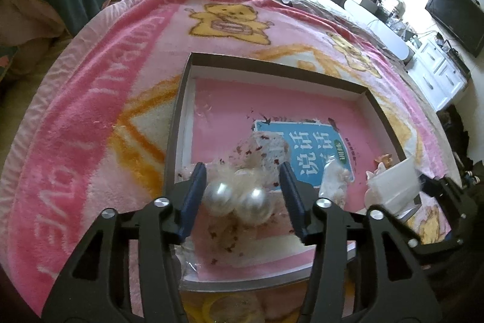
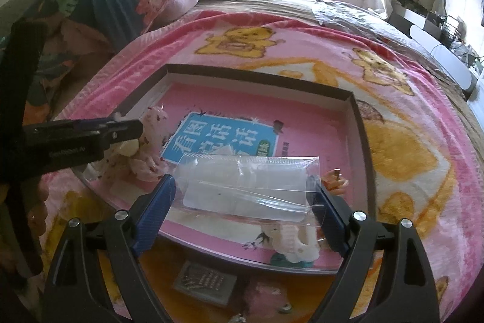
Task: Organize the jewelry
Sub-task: 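Carry the pearl earrings and clear bag into the box and open both tools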
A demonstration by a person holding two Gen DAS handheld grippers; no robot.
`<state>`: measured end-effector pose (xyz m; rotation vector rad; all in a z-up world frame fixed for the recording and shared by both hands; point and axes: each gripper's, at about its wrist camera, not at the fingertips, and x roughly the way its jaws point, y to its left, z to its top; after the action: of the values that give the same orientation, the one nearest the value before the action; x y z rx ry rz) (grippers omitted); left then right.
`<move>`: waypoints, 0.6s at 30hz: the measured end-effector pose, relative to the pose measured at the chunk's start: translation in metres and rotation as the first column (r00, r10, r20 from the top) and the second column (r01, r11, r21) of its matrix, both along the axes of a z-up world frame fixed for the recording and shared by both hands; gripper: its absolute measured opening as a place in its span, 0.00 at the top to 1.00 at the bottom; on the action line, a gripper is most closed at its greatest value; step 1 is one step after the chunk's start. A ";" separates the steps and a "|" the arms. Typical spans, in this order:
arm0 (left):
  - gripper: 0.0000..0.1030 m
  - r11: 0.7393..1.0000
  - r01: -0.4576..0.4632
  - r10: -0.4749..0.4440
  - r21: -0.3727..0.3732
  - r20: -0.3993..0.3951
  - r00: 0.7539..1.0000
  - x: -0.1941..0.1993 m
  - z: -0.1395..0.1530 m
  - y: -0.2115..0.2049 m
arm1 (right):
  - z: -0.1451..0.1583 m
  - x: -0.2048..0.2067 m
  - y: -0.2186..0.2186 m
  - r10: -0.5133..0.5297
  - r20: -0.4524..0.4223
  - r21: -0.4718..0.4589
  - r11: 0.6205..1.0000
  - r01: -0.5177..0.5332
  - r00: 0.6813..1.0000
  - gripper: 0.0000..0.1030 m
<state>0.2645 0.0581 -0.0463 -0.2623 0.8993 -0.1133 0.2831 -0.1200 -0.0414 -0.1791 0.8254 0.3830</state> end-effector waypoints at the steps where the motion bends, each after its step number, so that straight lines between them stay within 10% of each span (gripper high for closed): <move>1: 0.54 1.000 0.003 -0.003 -0.006 0.001 1.000 0.000 0.000 0.000 | -0.002 0.000 0.002 0.003 -0.006 0.001 1.000 -0.003 1.000 0.16; 18: 0.44 1.000 0.018 -0.018 -0.023 0.024 1.000 -0.007 0.007 -0.006 | -0.007 -0.011 0.005 -0.022 -0.016 0.042 0.999 0.023 1.000 0.09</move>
<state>0.2573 0.0522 -0.0391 -0.2738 0.8775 -0.1432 0.2720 -0.1148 -0.0484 -0.1274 0.8328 0.3807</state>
